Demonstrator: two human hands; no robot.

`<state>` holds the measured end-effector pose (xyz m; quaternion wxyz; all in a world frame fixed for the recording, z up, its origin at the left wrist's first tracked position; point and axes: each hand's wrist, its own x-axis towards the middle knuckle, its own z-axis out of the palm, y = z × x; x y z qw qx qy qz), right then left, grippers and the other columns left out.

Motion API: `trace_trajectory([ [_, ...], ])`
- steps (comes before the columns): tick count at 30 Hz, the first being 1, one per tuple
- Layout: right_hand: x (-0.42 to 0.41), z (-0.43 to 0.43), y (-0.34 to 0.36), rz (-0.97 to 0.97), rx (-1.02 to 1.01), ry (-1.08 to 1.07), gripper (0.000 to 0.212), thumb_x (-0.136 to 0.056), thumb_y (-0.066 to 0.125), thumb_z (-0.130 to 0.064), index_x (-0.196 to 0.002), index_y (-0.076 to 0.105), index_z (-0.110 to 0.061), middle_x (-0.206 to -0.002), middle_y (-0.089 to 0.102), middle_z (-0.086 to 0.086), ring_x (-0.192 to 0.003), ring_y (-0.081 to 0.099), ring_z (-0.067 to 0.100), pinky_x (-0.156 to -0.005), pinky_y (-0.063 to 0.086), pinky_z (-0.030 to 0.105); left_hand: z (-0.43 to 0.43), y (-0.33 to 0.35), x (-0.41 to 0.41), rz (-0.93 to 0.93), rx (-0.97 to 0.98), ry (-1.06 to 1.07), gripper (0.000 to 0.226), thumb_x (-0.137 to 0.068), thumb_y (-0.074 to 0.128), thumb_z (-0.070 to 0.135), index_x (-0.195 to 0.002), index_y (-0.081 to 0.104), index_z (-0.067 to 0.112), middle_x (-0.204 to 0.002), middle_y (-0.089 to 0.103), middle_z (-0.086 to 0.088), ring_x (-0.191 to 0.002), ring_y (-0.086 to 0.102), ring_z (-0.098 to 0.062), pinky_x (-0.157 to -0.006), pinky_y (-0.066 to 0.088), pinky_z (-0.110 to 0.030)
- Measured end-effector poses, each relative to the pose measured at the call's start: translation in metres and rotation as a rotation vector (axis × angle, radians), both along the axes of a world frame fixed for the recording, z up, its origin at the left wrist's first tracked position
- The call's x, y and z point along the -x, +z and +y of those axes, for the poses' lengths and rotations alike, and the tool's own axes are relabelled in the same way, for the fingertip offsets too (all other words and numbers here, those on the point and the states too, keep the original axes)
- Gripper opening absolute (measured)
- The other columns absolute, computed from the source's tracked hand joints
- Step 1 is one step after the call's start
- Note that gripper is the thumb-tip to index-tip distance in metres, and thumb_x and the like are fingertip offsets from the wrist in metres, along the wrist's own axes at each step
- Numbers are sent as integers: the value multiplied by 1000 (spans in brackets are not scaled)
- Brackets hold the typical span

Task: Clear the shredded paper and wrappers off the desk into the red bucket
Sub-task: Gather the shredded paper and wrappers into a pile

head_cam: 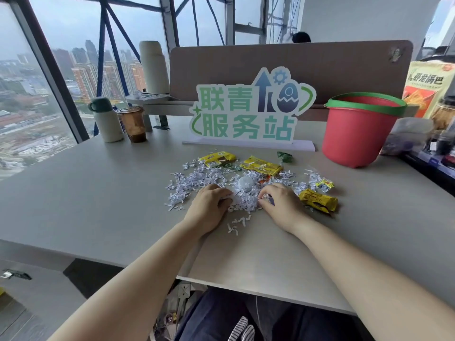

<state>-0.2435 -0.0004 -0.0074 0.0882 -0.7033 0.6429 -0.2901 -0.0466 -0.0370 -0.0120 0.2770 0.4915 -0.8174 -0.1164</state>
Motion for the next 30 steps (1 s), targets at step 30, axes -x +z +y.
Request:
trace_trajectory([
  [30,162,-44,82,-40,128,-203,17,-86,60,-20,-98,64,-9,-106,61,12,-95,57,28,-74,39,30,-87,87,184,87,34,-214,23,-91,56,19,-111,66,13,-110,61,-10,-99,59,-27,-76,35,-19],
])
